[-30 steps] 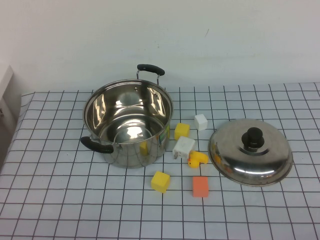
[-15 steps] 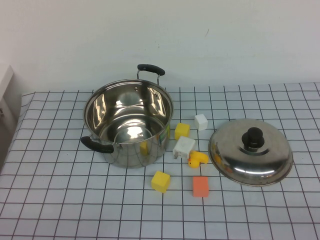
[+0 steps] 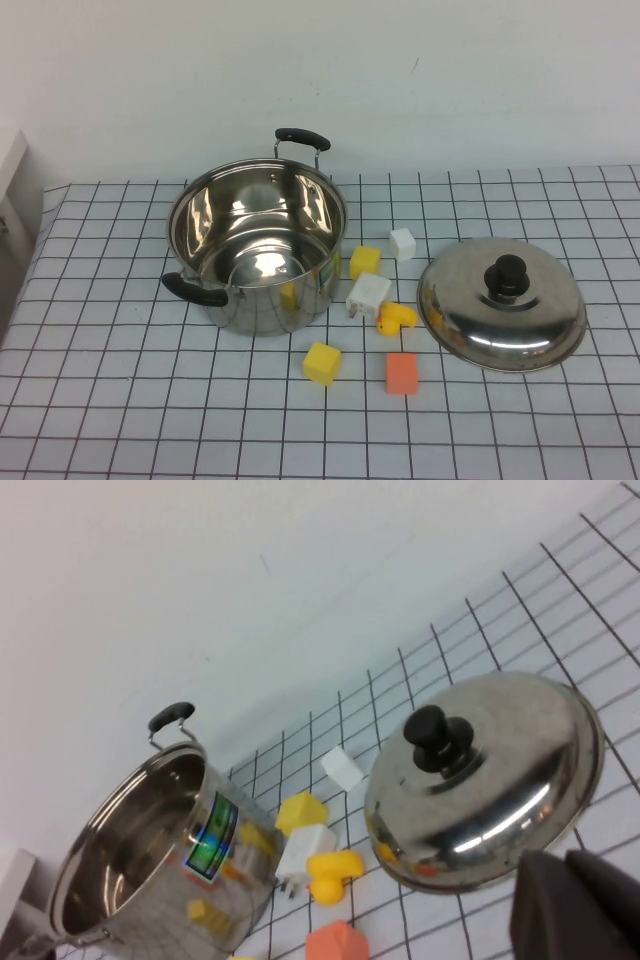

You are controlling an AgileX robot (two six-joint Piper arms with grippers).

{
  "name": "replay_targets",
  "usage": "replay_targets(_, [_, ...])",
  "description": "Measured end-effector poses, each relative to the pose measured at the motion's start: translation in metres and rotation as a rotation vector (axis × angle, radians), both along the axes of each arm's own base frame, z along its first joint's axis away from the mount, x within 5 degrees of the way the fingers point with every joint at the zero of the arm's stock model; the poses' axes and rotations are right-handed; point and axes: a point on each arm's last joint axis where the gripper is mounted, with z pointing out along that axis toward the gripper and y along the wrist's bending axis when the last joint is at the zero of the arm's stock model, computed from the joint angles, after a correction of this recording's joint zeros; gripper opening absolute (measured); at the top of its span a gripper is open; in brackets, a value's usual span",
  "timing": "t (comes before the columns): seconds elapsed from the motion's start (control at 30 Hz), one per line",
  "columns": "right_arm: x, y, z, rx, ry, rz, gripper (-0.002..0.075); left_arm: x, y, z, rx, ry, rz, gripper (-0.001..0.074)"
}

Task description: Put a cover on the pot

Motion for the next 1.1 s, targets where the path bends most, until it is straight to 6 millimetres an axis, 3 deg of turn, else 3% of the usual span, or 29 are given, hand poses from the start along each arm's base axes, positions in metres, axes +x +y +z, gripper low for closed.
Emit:
replay_targets(0.13, [0.0, 0.002, 0.008, -0.136, -0.063, 0.05, -0.0002, 0.0, 0.0, 0.0, 0.0, 0.0, 0.0, -0.0003])
replay_targets(0.37, [0.001, 0.008, 0.071, -0.557, -0.208, 0.18, -0.0002, 0.0, 0.0, 0.0, 0.0, 0.0, 0.0, -0.0003])
replay_targets(0.57, [0.042, 0.009, 0.099, -0.618, -0.108, 0.296, -0.0002, 0.0, 0.0, 0.0, 0.0, 0.0, 0.0, -0.0003])
replay_targets(0.7, [0.066, 0.0, 0.112, -0.593, -0.001, 0.211, 0.0015, 0.0, 0.0, 0.0, 0.0, 0.0, 0.0, -0.0003])
replay_targets(0.8, [0.081, -0.001, 0.114, -0.591, -0.035, 0.134, 0.0088, 0.0, 0.0, 0.0, 0.0, 0.0, 0.0, -0.0003])
replay_targets(0.97, [0.107, 0.019, 0.111, -0.565, -0.226, 0.145, 0.0316, 0.0, 0.0, 0.0, 0.0, 0.0, 0.0, -0.0003])
replay_targets(1.1, [0.139, 0.038, 0.093, -0.587, -0.283, 0.171, 0.0455, 0.0, 0.0, 0.0, 0.0, 0.0, 0.0, -0.0003])
